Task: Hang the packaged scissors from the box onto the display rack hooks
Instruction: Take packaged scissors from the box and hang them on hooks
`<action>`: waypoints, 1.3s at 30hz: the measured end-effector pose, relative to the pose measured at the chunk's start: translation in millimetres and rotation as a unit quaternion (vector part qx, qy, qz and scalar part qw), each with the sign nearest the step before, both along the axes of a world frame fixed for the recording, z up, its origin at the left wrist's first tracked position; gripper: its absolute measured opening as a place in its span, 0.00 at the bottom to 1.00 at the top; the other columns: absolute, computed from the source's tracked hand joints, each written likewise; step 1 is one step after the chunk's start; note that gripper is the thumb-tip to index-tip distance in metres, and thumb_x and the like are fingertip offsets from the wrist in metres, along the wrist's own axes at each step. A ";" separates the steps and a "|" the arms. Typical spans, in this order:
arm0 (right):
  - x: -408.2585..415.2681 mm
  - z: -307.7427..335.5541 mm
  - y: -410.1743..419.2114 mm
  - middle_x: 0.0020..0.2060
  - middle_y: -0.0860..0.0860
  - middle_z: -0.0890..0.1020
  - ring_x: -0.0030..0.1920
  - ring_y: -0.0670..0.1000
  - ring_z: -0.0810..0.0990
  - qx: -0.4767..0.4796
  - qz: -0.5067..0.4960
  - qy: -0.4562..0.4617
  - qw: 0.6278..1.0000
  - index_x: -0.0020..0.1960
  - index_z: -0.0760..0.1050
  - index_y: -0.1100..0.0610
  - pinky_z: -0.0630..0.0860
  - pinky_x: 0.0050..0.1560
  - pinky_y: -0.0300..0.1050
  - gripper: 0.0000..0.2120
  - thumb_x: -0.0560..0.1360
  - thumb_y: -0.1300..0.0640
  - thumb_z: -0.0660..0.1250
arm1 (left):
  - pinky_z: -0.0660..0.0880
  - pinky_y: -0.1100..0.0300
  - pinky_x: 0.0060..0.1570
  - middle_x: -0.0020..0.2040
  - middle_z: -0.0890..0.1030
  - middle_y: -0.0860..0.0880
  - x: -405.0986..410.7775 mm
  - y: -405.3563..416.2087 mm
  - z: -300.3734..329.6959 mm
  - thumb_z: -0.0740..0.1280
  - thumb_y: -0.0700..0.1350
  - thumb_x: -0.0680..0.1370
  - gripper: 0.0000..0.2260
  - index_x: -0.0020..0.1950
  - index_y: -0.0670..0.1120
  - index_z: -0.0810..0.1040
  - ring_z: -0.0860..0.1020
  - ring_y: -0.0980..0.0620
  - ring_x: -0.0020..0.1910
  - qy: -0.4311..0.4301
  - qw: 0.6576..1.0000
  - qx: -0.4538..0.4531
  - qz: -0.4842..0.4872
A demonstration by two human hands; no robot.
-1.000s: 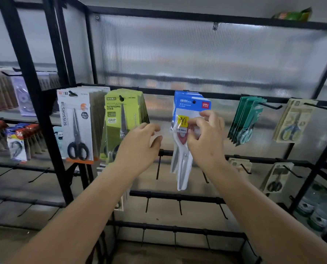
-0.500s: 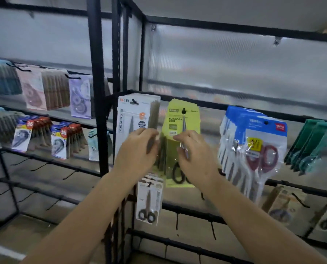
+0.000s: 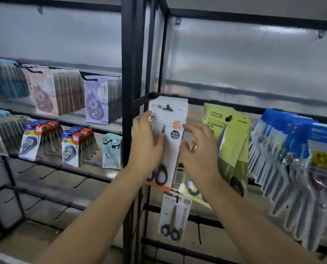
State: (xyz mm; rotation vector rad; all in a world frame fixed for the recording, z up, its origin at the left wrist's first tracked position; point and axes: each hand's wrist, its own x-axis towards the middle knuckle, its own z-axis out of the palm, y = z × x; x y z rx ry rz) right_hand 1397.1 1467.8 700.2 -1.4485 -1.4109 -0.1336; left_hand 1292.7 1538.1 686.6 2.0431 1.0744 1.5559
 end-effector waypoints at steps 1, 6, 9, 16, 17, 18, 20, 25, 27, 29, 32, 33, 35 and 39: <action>2.3 -1.7 -1.1 0.52 0.42 0.68 0.61 0.46 0.69 0.002 -0.004 -0.012 1.000 0.62 0.75 0.57 0.67 0.61 0.39 0.18 0.73 0.68 0.62 | 0.62 0.59 0.67 0.66 0.66 0.44 0.2 2.9 -0.6 0.67 0.38 0.74 0.26 0.71 0.43 0.63 0.66 0.48 0.67 -0.019 1.000 -0.003 -0.017; 8.6 -10.7 -6.0 0.49 0.43 0.72 0.55 0.46 0.73 0.082 -0.026 -0.017 0.996 0.55 0.79 0.59 0.72 0.57 0.42 0.16 0.70 0.66 0.60 | 0.66 0.53 0.68 0.62 0.64 0.53 0.2 6.4 -3.7 0.70 0.37 0.73 0.31 0.72 0.46 0.61 0.67 0.51 0.66 -0.072 0.996 -0.043 -0.042; -1.3 -14.6 -9.7 0.49 0.44 0.74 0.53 0.39 0.73 0.109 0.002 0.038 0.993 0.52 0.80 0.58 0.70 0.56 0.33 0.15 0.69 0.67 0.61 | 0.66 0.62 0.62 0.64 0.68 0.51 -3.8 11.0 -7.0 0.72 0.39 0.72 0.29 0.70 0.47 0.65 0.68 0.55 0.63 -0.067 0.995 -0.042 -0.054; -28.9 -4.6 -4.3 0.64 0.44 0.65 0.63 0.39 0.64 0.052 0.033 0.147 0.987 0.71 0.64 0.56 0.57 0.55 0.15 0.27 0.73 0.65 0.66 | 0.70 0.75 0.50 0.56 0.75 0.59 -10.0 17.3 -8.4 0.72 0.37 0.72 0.31 0.71 0.48 0.64 0.74 0.67 0.51 -0.112 0.980 -0.110 -0.124; -29.8 -3.1 0.6 0.66 0.44 0.62 0.64 0.39 0.62 0.028 0.033 0.190 0.981 0.73 0.59 0.55 0.55 0.54 0.14 0.31 0.73 0.65 0.67 | 0.72 0.71 0.52 0.55 0.76 0.59 -10.7 19.6 -9.3 0.73 0.37 0.72 0.30 0.70 0.47 0.65 0.75 0.65 0.52 -0.132 0.973 -0.132 -0.140; -30.4 -4.2 8.3 0.69 0.45 0.60 0.67 0.40 0.60 0.007 0.031 0.226 0.974 0.75 0.55 0.54 0.54 0.58 0.16 0.35 0.73 0.64 0.68 | 0.74 0.65 0.55 0.54 0.78 0.57 -11.0 23.0 -11.0 0.73 0.38 0.71 0.28 0.68 0.47 0.66 0.77 0.61 0.54 -0.152 0.965 -0.152 -0.153; -34.9 -7.4 23.2 0.73 0.48 0.59 0.72 0.47 0.60 -0.024 0.035 0.287 0.957 0.76 0.51 0.52 0.56 0.69 0.35 0.40 0.72 0.58 0.70 | 0.75 0.60 0.57 0.55 0.79 0.54 -10.7 25.5 -15.3 0.71 0.38 0.73 0.23 0.65 0.49 0.68 0.78 0.54 0.57 -0.167 0.953 -0.180 -0.174; -39.8 -11.1 48.1 0.71 0.51 0.66 0.71 0.53 0.65 -0.047 0.012 0.360 0.932 0.77 0.47 0.51 0.64 0.69 0.48 0.37 0.76 0.46 0.64 | 0.73 0.65 0.59 0.63 0.78 0.52 -3.8 25.6 -24.7 0.63 0.44 0.80 0.20 0.71 0.50 0.68 0.76 0.58 0.61 -0.195 0.944 -0.154 -0.217; -35.5 -7.7 53.2 0.66 0.52 0.72 0.65 0.53 0.71 -0.049 0.016 0.360 0.932 0.73 0.59 0.51 0.68 0.59 0.42 0.25 0.79 0.47 0.60 | 0.73 0.61 0.61 0.62 0.78 0.53 0.7 29.3 -24.9 0.59 0.45 0.81 0.15 0.69 0.52 0.70 0.76 0.57 0.61 -0.219 0.933 -0.174 -0.227; -32.9 -5.7 57.2 0.61 0.51 0.74 0.59 0.50 0.74 -0.043 0.019 0.351 0.935 0.69 0.65 0.52 0.67 0.54 0.38 0.19 0.79 0.49 0.60 | 0.71 0.50 0.64 0.59 0.79 0.55 5.4 33.5 -24.4 0.59 0.46 0.82 0.11 0.63 0.56 0.72 0.76 0.54 0.61 -0.230 0.929 -0.195 -0.216; -29.1 -4.0 64.1 0.54 0.48 0.74 0.51 0.46 0.72 -0.039 0.016 0.342 0.939 0.67 0.67 0.55 0.65 0.50 0.36 0.18 0.80 0.50 0.60 | 0.70 0.45 0.65 0.56 0.80 0.54 11.4 41.0 -21.1 0.59 0.45 0.82 0.10 0.62 0.53 0.72 0.77 0.51 0.60 -0.232 0.931 -0.206 -0.190; -27.4 -2.7 66.5 0.54 0.48 0.74 0.50 0.46 0.71 -0.040 0.013 0.341 0.939 0.67 0.67 0.55 0.64 0.49 0.36 0.18 0.80 0.50 0.60 | 0.70 0.46 0.65 0.56 0.79 0.53 13.0 43.2 -19.2 0.58 0.45 0.82 0.10 0.63 0.52 0.72 0.76 0.51 0.60 -0.222 0.935 -0.208 -0.182; -24.1 0.1 72.2 0.56 0.50 0.75 0.50 0.46 0.70 -0.046 0.008 0.347 0.937 0.68 0.66 0.56 0.64 0.49 0.37 0.19 0.80 0.50 0.59 | 0.70 0.46 0.65 0.56 0.78 0.52 15.1 46.7 -15.0 0.58 0.46 0.82 0.11 0.64 0.52 0.71 0.76 0.50 0.59 -0.190 0.943 -0.213 -0.173; -21.0 0.1 78.2 0.55 0.49 0.74 0.50 0.47 0.70 -0.072 -0.005 0.336 0.939 0.69 0.65 0.55 0.64 0.49 0.38 0.19 0.80 0.50 0.58 | 0.72 0.47 0.62 0.55 0.77 0.52 12.9 48.8 -12.6 0.58 0.47 0.82 0.14 0.67 0.49 0.70 0.76 0.49 0.59 -0.129 0.956 -0.214 -0.153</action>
